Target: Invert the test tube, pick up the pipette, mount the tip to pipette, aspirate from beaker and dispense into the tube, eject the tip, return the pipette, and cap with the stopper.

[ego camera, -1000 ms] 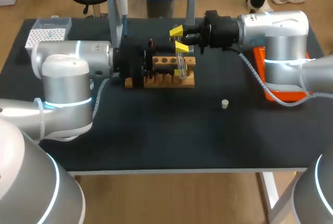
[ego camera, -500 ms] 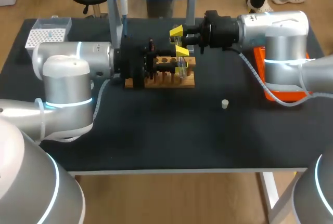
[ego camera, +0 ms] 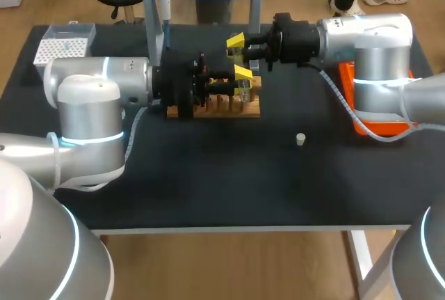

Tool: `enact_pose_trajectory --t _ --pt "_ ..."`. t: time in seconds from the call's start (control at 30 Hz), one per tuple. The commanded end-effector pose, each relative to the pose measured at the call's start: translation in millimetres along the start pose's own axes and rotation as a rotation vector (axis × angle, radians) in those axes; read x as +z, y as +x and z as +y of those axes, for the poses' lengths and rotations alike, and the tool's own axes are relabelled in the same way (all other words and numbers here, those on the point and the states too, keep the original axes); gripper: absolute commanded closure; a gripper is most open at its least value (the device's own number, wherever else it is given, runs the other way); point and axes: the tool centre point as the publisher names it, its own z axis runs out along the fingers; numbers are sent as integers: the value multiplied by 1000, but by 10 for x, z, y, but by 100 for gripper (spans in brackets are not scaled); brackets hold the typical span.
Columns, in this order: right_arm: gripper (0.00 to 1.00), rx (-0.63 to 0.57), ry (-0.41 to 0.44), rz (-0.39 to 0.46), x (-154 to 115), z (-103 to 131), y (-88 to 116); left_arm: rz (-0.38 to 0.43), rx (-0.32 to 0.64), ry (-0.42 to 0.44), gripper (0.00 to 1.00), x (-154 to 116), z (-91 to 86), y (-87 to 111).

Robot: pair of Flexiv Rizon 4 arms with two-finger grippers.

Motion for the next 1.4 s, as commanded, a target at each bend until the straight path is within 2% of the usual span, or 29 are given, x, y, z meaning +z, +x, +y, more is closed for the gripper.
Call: enact_pose_trajectory --t 0.03,0.07,0.83,1.07,1.4 --pt "60 -1 1 -3 -5 1 -14 2 -3 -7 100 16 -3 -21" --pt "0 -1 1 -3 -5 1 -14 3 -6 -12 100 12 -1 -22" --pt "0 -1 1 -3 -5 1 -14 3 -6 -12 100 12 -1 -22" --pt "0 -279 -48 -63 -360 -116 150 3 -6 -12 100 12 -1 -22" --pt "0 -581 -83 -137 -814 -178 159 3 -6 -12 100 12 -1 -22"
